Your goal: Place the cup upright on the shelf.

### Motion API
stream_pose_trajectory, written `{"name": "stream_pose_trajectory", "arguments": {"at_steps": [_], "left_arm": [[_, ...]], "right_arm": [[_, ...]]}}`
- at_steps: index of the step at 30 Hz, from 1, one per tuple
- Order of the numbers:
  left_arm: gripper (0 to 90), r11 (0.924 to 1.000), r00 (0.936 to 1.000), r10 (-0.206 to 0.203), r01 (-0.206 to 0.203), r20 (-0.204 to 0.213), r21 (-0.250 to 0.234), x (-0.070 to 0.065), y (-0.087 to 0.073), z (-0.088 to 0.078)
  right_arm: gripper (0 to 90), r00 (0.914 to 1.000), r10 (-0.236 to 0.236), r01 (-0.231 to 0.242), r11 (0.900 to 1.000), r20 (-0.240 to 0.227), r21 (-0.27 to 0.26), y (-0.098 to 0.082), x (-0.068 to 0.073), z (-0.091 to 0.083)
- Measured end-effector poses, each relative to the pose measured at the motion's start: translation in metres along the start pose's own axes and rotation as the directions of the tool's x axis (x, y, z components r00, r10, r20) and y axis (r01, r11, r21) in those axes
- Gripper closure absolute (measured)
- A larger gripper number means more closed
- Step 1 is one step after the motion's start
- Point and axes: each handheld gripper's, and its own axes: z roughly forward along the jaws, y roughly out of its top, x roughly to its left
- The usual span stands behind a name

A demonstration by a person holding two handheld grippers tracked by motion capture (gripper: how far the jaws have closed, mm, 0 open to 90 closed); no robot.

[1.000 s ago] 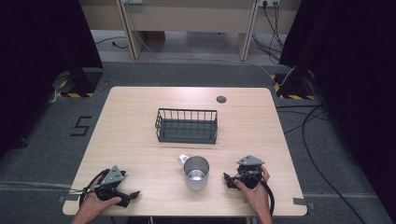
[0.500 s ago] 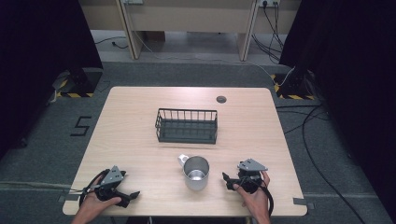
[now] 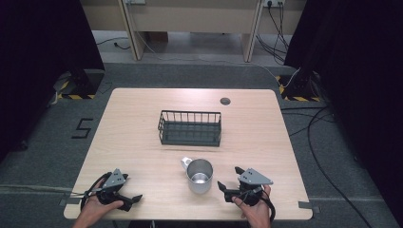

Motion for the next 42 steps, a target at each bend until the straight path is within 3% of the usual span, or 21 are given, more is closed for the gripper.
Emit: {"name": "stream_pose_trajectory", "arguments": {"at_steps": [3, 5, 10, 19, 35, 42], "left_arm": [[0.0, 1.0, 1.0, 0.0, 0.0, 0.0, 0.0, 0.0, 0.0, 0.0], [0.0, 1.0, 1.0, 0.0, 0.0, 0.0, 0.0, 0.0, 0.0, 0.0], [0.0, 1.0, 1.0, 0.0, 0.0, 0.0, 0.0, 0.0, 0.0, 0.0], [0.0, 1.0, 1.0, 0.0, 0.0, 0.0, 0.0, 0.0, 0.0, 0.0], [0.0, 1.0, 1.0, 0.0, 0.0, 0.0, 0.0, 0.0, 0.0, 0.0], [0.0, 1.0, 1.0, 0.0, 0.0, 0.0, 0.0, 0.0, 0.0, 0.0]], "right_arm": [[15.1, 0.9995, -0.01, 0.009, 1.0, -0.03, -0.029, 0.006, 0.008, -0.002], [15.0, 0.9974, -0.044, 0.041, 0.998, -0.058, -0.047, 0.011, 0.016, -0.004], [15.0, 0.9945, -0.067, 0.06, 0.995, -0.081, -0.081, 0.018, 0.025, -0.006], [14.9, 0.9906, -0.068, 0.053, 0.991, -0.119, -0.123, 0.023, 0.032, -0.002], [14.0, 0.9857, -0.101, 0.081, 0.986, -0.135, -0.146, 0.031, 0.044, 0.02], [8.5, 0.9871, -0.098, 0.077, 0.984, -0.126, -0.158, 0.034, 0.049, 0.029]]}}
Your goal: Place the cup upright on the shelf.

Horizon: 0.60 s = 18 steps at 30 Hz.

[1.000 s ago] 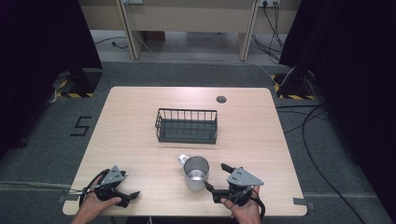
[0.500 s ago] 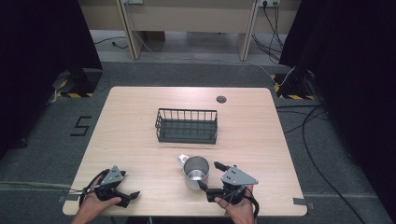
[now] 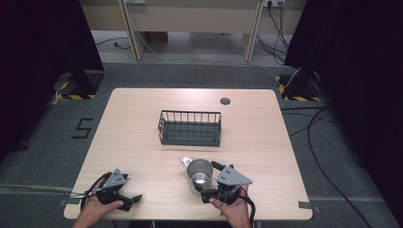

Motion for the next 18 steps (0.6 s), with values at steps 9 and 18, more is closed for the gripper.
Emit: {"name": "stream_pose_trajectory", "arguments": {"at_steps": [9, 18], "left_arm": [[0.0, 1.0, 1.0, -0.001, 0.001, 0.0, 0.0, 0.0, 0.0, 0.0], [0.0, 1.0, 1.0, 0.0, 0.0, 0.0, 0.0, 0.0, 0.0, 0.0]], "right_arm": [[5.8, 1.0, 0.007, -0.007, 1.0, 0.005, -0.008, -0.001, 0.001, 0.008], [4.6, 0.9999, 0.014, -0.014, 1.0, 0.005, -0.017, -0.001, 0.0, 0.018]]}}
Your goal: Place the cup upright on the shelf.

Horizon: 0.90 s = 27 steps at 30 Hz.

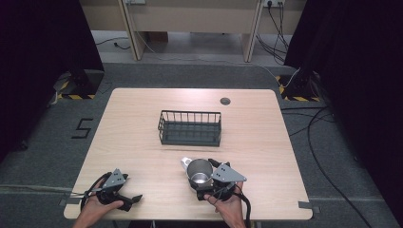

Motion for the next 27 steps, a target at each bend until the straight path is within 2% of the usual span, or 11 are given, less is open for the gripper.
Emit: {"name": "stream_pose_trajectory", "arguments": {"at_steps": [5, 6, 8, 12, 18, 27], "left_arm": [[0.0, 1.0, 1.0, 0.0, 0.0, 0.0, 0.0, 0.0, 0.0, 0.0], [0.0, 1.0, 1.0, 0.0, 0.0, 0.0, 0.0, 0.0, 0.0, 0.0], [0.0, 1.0, 1.0, 0.0, 0.0, 0.0, 0.0, 0.0, 0.0, 0.0], [0.0, 1.0, 1.0, 0.0, 0.0, 0.0, 0.0, 0.0, 0.0, 0.0], [0.0, 1.0, 1.0, 0.0, 0.0, 0.0, 0.0, 0.0, 0.0, 0.0], [0.0, 1.0, 1.0, 0.0, 0.0, 0.0, 0.0, 0.0, 0.0, 0.0]], "right_arm": [[5.0, 0.999, -0.026, 0.026, 1.0, -0.037, 0.005, 0.001, -0.007, 0.005], [5.0, 0.999, -0.026, 0.026, 1.0, -0.037, 0.005, 0.001, -0.007, 0.005], [4.9, 0.9971, -0.028, 0.028, 1.0, -0.07, -0.003, 0.001, -0.012, 0.008], [4.7, 0.9963, -0.014, 0.013, 1.0, -0.085, -0.022, 0.0, -0.014, 0.014], [4.6, 0.9976, 0.006, -0.008, 0.999, -0.069, -0.032, 0.002, -0.012, 0.024], [5.2, 0.9977, 0.005, -0.008, 0.999, -0.068, -0.047, 0.001, -0.012, 0.029]]}}
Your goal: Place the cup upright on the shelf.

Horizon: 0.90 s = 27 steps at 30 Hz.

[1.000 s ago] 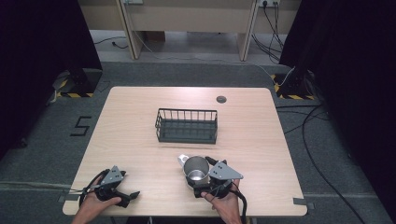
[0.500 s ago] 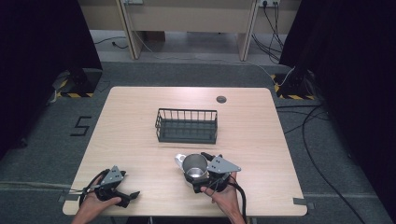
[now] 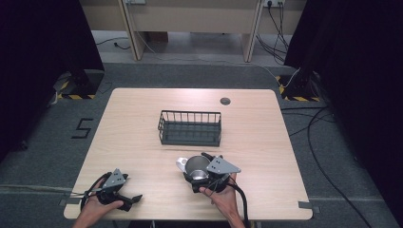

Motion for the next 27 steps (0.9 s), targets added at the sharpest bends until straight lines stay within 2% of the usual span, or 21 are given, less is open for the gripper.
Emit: {"name": "stream_pose_trajectory", "arguments": {"at_steps": [20, 27], "left_arm": [[0.0, 1.0, 1.0, 0.001, -0.001, 0.0, 0.0, 0.0001, 0.0001, -0.0001], [0.0, 1.0, 1.0, 0.001, -0.001, 0.0, 0.0, 0.0001, 0.0001, -0.0001]], "right_arm": [[6.3, 0.9994, -0.024, 0.024, 1.0, -0.025, -0.011, 0.0008, -0.0026, 0.002], [6.4, 0.9986, -0.046, 0.045, 0.999, -0.027, -0.018, 0.0097, -0.0054, -0.0013]]}}
